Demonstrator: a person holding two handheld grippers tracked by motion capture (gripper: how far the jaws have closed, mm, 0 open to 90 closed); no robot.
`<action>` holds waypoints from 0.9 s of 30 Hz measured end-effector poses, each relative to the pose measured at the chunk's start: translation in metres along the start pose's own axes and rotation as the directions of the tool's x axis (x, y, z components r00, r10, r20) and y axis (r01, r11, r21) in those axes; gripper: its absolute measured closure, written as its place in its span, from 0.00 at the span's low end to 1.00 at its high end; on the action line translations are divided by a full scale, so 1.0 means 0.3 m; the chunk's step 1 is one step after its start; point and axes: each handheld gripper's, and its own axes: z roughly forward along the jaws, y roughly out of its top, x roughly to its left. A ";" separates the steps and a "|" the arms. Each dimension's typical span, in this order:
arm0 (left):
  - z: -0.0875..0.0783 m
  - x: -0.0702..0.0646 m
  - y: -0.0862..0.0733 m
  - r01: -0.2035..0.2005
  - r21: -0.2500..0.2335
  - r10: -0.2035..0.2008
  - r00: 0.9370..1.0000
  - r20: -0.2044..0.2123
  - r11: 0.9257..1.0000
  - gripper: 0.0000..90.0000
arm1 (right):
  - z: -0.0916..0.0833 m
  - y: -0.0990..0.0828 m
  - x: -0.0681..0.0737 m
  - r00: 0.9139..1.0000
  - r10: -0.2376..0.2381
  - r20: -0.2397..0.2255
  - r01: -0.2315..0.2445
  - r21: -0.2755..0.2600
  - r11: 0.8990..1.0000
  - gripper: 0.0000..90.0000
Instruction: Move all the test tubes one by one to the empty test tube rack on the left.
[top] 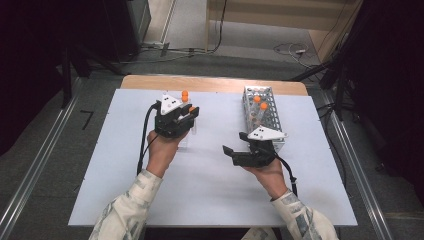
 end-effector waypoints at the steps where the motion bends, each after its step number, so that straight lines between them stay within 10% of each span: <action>1: 0.005 0.006 0.004 0.004 -0.001 -0.004 1.000 -0.005 1.000 0.78 | -0.001 -0.002 -0.001 1.000 -0.001 0.004 0.001 0.000 1.000 0.23; 27: 0.099 0.118 0.089 0.026 -0.032 -0.030 0.991 -0.130 0.999 0.78 | -0.005 -0.005 -0.008 1.000 0.009 -0.002 -0.009 0.000 1.000 0.24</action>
